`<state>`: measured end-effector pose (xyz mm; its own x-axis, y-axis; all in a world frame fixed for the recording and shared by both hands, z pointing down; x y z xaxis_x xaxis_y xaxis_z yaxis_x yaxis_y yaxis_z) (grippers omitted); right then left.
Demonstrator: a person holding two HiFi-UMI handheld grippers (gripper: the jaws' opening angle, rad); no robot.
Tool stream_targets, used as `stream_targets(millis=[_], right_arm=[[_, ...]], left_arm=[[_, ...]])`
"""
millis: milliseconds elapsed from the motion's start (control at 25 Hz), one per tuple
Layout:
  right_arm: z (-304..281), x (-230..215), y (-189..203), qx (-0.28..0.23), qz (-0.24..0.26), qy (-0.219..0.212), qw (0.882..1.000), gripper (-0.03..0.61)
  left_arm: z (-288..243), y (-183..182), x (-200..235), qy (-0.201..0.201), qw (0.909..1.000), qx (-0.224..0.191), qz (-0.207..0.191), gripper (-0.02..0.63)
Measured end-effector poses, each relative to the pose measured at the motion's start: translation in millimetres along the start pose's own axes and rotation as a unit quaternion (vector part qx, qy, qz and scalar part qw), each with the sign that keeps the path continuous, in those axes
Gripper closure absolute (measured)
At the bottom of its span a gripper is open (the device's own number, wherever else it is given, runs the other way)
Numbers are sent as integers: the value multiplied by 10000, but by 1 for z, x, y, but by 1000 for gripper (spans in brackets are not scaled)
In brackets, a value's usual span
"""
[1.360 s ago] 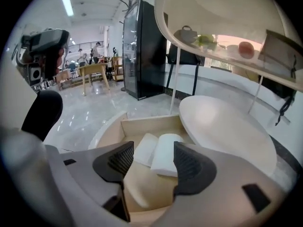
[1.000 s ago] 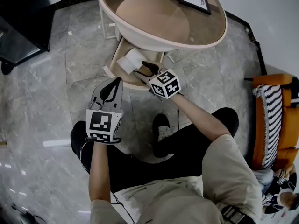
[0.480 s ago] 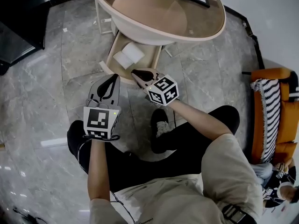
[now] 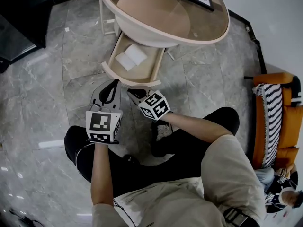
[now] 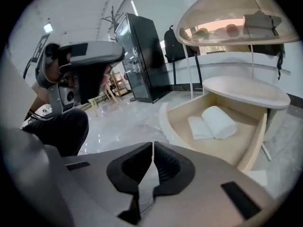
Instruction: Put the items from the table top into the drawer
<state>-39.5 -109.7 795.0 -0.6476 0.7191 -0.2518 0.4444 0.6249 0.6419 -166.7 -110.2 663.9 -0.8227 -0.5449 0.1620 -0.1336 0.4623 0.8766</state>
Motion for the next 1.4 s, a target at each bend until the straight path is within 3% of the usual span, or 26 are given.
stream_targets(millis=[360,880,1400], right_arm=[[-8,-22,-5,-3,-571,174,9982,541],[-14,-67,-38,-313,-520,778,9951,543],[-18,-131,-70,-600,-790,1322,9862,543]], left_arm=[[4,0,-3,-19,9999,67,-117,592],[-13,-23,-24,278,9986,-28,-453,592],[-19,-26,-28,141,9996,49,-239,592]])
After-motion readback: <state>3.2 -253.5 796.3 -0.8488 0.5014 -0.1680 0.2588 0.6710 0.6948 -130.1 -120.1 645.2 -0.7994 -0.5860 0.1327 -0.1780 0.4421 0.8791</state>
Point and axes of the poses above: the fingertips, and each gripper's own axes: z backward along the fingers, x to its left, y out of its underside, the point moved 7 cm from there along z, backward along the fingers, and after that the axes turned 8 degrees about x, right-handed, at the moved point
